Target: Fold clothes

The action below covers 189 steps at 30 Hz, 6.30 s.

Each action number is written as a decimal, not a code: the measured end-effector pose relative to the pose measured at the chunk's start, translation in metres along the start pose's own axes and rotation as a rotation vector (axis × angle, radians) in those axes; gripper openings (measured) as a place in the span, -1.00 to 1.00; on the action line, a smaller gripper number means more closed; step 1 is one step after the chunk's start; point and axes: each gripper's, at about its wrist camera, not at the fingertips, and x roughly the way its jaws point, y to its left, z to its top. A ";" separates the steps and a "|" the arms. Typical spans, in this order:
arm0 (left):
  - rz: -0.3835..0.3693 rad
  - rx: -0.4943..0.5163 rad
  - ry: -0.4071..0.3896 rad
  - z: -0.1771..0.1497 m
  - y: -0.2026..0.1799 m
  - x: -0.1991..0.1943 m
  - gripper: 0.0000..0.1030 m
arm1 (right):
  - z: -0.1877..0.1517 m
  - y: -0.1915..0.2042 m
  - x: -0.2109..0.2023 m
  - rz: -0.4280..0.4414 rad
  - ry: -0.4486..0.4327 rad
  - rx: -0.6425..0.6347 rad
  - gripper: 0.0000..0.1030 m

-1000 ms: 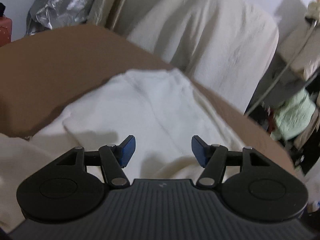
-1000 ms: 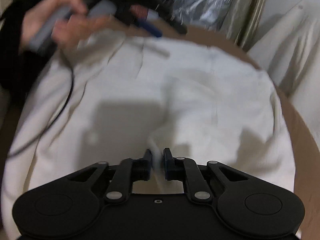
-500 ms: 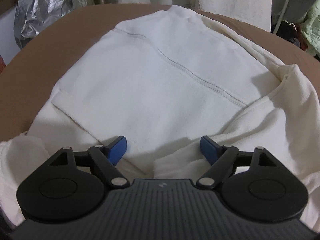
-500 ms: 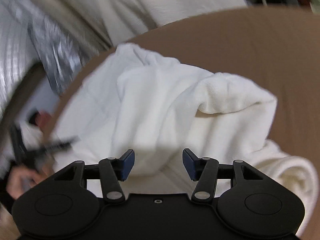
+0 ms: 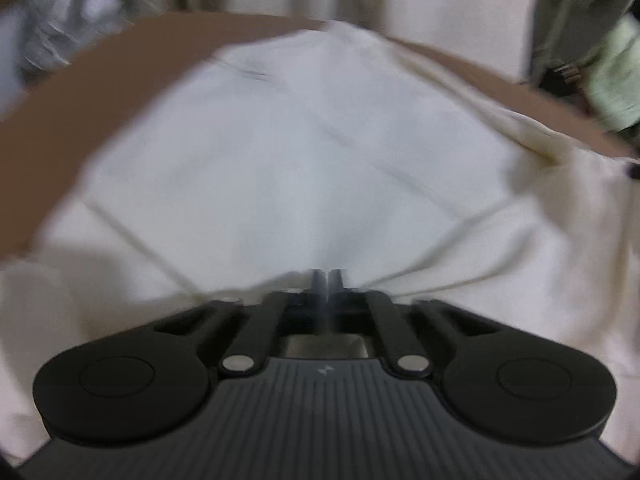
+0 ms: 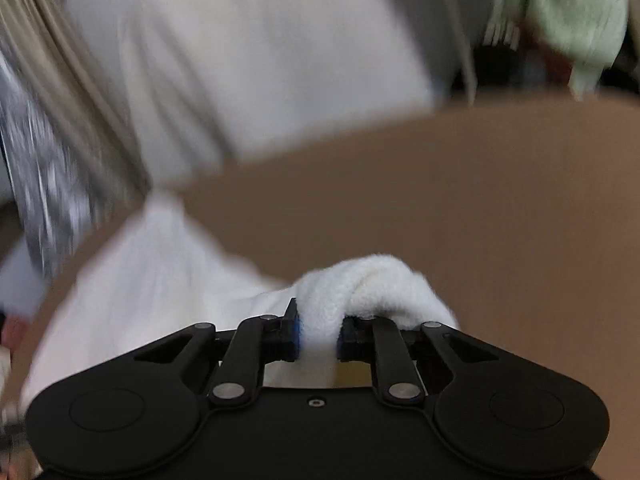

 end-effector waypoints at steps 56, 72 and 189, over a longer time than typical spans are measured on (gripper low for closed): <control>-0.131 -0.045 0.169 -0.063 -0.035 -0.077 -0.76 | -0.117 0.110 -0.044 -0.241 0.239 -0.539 -0.50; 0.456 0.010 -0.082 -0.038 0.069 -0.171 0.50 | -0.216 0.186 -0.047 0.298 0.522 -0.737 0.00; -0.356 0.118 -0.465 -0.048 0.012 -0.209 -0.74 | -0.245 0.113 -0.172 0.815 0.712 -0.356 -0.75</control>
